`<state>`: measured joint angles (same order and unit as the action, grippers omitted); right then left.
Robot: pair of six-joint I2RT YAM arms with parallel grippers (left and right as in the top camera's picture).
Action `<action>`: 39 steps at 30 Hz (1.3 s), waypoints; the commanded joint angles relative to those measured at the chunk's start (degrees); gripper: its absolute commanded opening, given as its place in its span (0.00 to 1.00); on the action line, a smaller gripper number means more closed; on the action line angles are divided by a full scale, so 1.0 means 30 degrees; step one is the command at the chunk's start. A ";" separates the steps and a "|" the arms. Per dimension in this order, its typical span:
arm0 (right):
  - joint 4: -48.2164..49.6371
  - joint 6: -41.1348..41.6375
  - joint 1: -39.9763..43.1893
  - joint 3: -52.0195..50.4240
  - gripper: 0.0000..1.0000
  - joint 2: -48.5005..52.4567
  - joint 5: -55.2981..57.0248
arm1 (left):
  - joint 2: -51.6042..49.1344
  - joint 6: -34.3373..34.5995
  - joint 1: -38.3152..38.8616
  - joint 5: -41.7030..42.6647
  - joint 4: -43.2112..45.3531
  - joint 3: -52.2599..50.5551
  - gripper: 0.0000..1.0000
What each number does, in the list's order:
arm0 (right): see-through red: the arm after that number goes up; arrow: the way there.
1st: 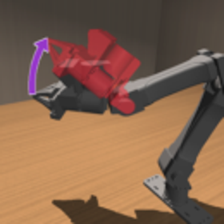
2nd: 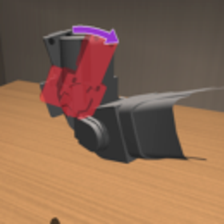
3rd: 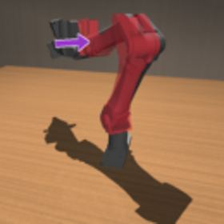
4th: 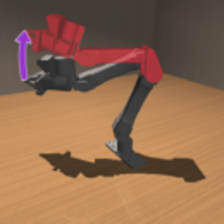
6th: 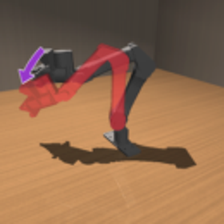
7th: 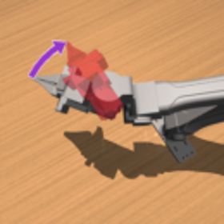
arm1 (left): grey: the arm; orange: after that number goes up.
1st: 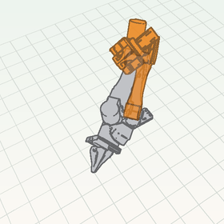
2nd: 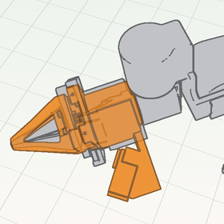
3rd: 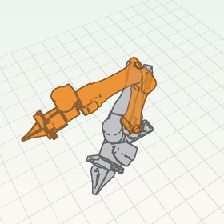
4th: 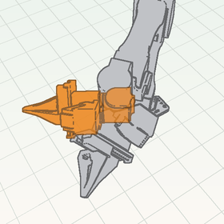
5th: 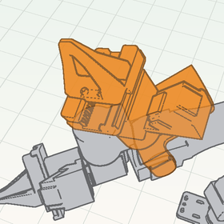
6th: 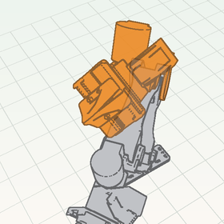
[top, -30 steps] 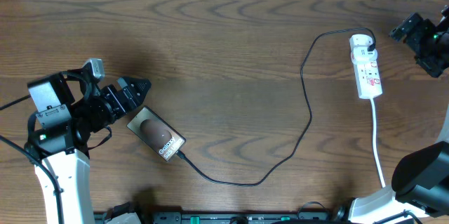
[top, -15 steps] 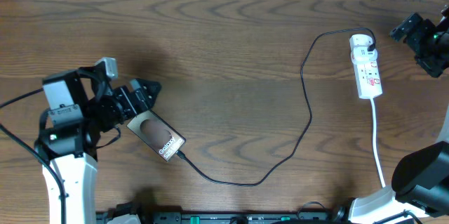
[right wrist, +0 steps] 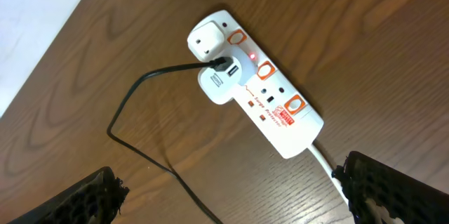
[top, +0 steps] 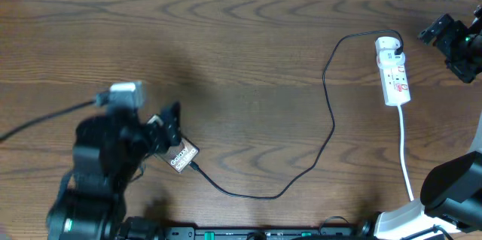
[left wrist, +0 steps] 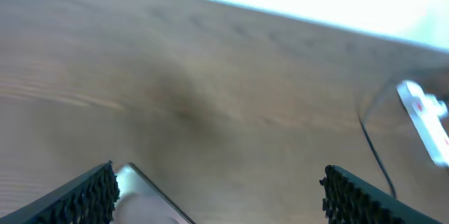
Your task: Plug charger to phone and switch on socket
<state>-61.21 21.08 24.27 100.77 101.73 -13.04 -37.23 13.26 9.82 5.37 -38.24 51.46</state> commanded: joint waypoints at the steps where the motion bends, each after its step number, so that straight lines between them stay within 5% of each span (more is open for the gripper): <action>1: -0.0036 0.0248 0.0022 0.0102 0.99 0.0087 0.0168 | 0.2499 -0.0255 -0.0372 -0.2397 0.0612 -0.1472 0.91; 17: -0.0036 0.0248 0.0022 0.0102 0.99 0.0087 0.0168 | 1.1897 -0.0248 -0.3694 -0.2375 1.3566 -1.3391 0.91; 39: -0.0029 0.0248 0.0022 0.0102 0.99 0.0087 0.0168 | 1.2386 -0.0393 -0.4575 -0.2302 1.1096 -1.6954 0.91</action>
<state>-61.32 21.08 24.29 100.77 101.73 -12.99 -0.58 13.19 -3.62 -0.58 -2.59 1.65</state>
